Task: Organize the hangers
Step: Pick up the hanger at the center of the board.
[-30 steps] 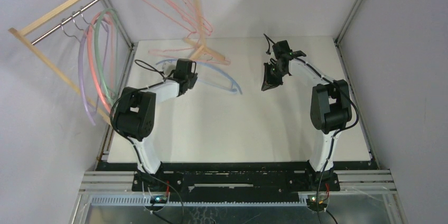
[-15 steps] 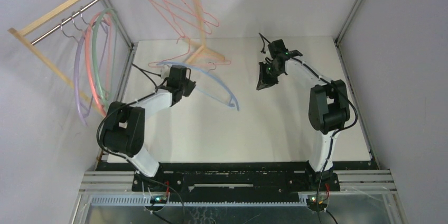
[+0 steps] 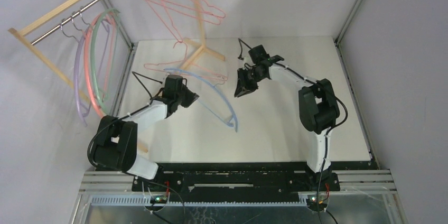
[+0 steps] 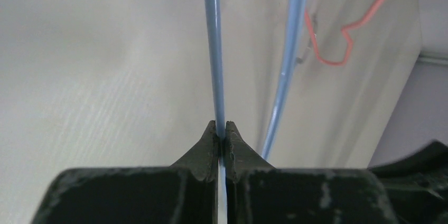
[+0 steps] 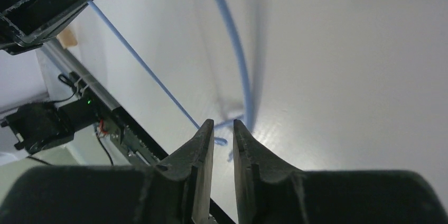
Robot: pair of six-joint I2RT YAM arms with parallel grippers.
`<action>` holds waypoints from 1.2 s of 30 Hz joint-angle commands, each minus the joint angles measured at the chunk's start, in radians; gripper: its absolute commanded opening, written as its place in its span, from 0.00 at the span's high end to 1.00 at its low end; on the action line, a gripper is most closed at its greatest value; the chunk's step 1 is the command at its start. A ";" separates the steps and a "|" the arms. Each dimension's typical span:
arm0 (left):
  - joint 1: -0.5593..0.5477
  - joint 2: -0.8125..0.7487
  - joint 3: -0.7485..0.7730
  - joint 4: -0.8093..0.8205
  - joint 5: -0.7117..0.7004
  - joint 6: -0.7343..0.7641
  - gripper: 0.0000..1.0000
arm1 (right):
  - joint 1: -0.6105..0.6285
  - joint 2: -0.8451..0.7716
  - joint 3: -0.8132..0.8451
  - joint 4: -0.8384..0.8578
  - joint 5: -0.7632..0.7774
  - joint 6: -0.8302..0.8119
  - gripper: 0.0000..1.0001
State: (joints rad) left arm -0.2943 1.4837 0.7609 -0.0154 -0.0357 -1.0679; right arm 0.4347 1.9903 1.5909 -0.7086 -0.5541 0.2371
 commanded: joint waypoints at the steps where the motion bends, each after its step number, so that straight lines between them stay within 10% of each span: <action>1: -0.016 -0.080 -0.008 -0.055 0.120 0.105 1.00 | 0.047 0.046 0.016 0.084 -0.117 0.028 0.71; 21: -0.017 -0.289 -0.043 -0.103 0.173 0.062 1.00 | 0.126 0.161 -0.042 0.150 -0.160 0.049 0.43; 28: -0.017 -0.326 -0.011 -0.121 0.212 0.050 1.00 | 0.151 0.190 -0.031 0.133 -0.109 0.054 0.17; 36: -0.016 -0.361 0.022 -0.116 0.255 0.017 1.00 | 0.177 0.210 -0.017 0.120 -0.094 0.056 0.17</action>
State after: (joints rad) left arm -0.3084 1.1702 0.7074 -0.1738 0.1673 -1.0210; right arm 0.5888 2.1750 1.5566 -0.5816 -0.7052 0.3012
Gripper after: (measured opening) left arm 0.027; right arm 0.844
